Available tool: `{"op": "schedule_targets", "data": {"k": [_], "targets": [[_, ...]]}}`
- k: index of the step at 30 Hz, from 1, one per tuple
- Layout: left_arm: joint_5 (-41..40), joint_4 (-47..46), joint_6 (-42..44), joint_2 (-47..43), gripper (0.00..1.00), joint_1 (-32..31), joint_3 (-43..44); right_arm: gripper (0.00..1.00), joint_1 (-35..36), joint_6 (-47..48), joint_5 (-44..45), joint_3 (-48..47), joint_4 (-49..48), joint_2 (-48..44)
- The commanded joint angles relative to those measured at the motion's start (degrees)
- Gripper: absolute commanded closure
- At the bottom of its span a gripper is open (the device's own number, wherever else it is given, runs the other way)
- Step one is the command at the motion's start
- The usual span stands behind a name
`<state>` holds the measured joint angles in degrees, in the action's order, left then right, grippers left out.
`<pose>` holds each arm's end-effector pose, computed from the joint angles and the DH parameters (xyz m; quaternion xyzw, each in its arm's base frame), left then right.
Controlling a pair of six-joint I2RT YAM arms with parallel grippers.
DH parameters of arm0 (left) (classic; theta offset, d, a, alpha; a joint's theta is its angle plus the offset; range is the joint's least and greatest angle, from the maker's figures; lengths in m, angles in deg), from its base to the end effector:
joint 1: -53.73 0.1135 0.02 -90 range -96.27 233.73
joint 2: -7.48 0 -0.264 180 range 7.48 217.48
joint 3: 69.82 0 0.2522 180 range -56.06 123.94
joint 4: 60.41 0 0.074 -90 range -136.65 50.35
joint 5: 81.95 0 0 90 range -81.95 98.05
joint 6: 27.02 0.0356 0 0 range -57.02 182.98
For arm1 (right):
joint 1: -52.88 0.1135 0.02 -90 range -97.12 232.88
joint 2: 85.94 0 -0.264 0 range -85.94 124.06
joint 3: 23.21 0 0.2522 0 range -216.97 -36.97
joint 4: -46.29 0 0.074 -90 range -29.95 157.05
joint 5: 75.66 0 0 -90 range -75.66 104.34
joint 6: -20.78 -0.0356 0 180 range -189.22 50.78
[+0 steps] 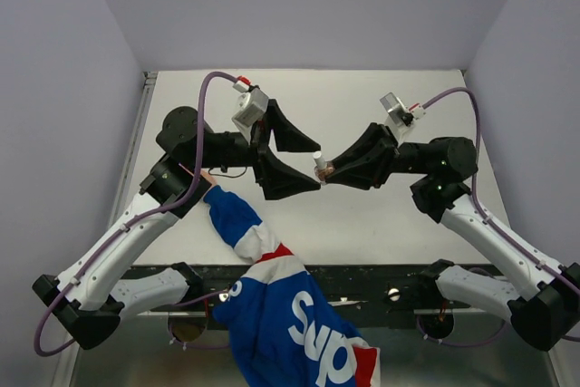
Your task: Paint the nails
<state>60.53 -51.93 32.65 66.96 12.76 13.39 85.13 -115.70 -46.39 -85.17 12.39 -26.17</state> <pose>0.1394 -0.1584 0.4676 0.4003 0.5096 -0.6335 0.4228 0.1635 0.1399 0.4051 -0.3987 0.4439 0.6650 0.4493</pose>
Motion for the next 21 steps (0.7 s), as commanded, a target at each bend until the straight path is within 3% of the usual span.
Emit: {"op": "schedule_targets", "data": {"k": [1, 6, 12, 18, 19, 21], "targets": [[-5.4, 11.3, 6.7, -1.9, 0.01, 2.8, 4.4, 0.99, -0.3, 17.9, 5.6, -4.3, 22.8, -2.5], [-8.6, 22.8, 11.5, 1.4, 0.02, 2.8, 10.1, 0.99, -0.2, 25.3, 7.9, -6.4, 32.9, -2.3], [-8.5, 26.6, 11.3, 5.9, 0.08, 1.6, 12.4, 0.99, -0.2, 26.4, 8.9, -5.8, 33.4, -2.1], [-13.5, 30.4, 13.2, 8.5, 0.15, -0.2, 14.4, 0.99, -0.2, 27.1, 9.0, -5.8, 34.2, -2.0], [-13.3, 30.6, 13.4, 8.9, 0.21, -0.3, 14.6, 0.99, -0.3, 27.2, 9.0, -5.8, 34.3, -2.0], [-12.4, 30.4, 13.4, 9.2, 0.45, -0.6, 14.5, 0.99, -0.2, 27.6, 9.5, -5.8, 34.6, -1.9]]}}
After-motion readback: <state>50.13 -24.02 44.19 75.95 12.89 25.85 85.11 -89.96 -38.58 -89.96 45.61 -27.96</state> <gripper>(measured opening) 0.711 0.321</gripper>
